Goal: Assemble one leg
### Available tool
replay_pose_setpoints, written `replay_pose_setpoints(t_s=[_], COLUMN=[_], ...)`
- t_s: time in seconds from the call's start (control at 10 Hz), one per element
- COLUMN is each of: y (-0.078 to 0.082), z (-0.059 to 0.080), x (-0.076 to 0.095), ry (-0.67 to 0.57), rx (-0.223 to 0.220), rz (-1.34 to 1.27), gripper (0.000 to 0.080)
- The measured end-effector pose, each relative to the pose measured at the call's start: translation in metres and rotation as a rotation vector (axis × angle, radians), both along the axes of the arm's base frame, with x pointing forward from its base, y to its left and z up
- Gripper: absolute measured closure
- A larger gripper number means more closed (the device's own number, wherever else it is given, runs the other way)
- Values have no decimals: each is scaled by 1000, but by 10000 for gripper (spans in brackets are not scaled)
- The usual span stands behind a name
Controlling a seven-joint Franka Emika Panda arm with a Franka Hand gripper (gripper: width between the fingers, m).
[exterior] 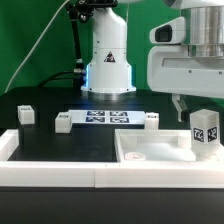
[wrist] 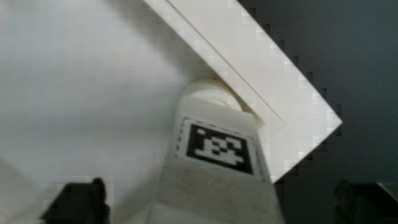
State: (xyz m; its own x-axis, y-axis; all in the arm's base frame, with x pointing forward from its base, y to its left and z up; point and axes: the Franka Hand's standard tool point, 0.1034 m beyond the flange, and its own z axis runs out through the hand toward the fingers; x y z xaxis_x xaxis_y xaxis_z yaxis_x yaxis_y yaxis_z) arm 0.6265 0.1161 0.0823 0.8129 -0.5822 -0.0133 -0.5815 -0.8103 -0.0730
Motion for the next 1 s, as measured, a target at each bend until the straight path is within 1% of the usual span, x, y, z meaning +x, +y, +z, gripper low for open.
replay_pose_setpoints(t_s=[0.2, 0.5, 0.8, 0.9, 1.0], y=[-3, -2, -3, -3, -3], z=[-1, -2, -2, -1, -1], x=[0, -1, -1, 0, 1], ry=[-14, -28, -44, -47, -55], rx=[-7, -23, -41, -43, -62], rz=[213, 467, 791, 834, 935], gripper=[153, 151, 151, 151, 151])
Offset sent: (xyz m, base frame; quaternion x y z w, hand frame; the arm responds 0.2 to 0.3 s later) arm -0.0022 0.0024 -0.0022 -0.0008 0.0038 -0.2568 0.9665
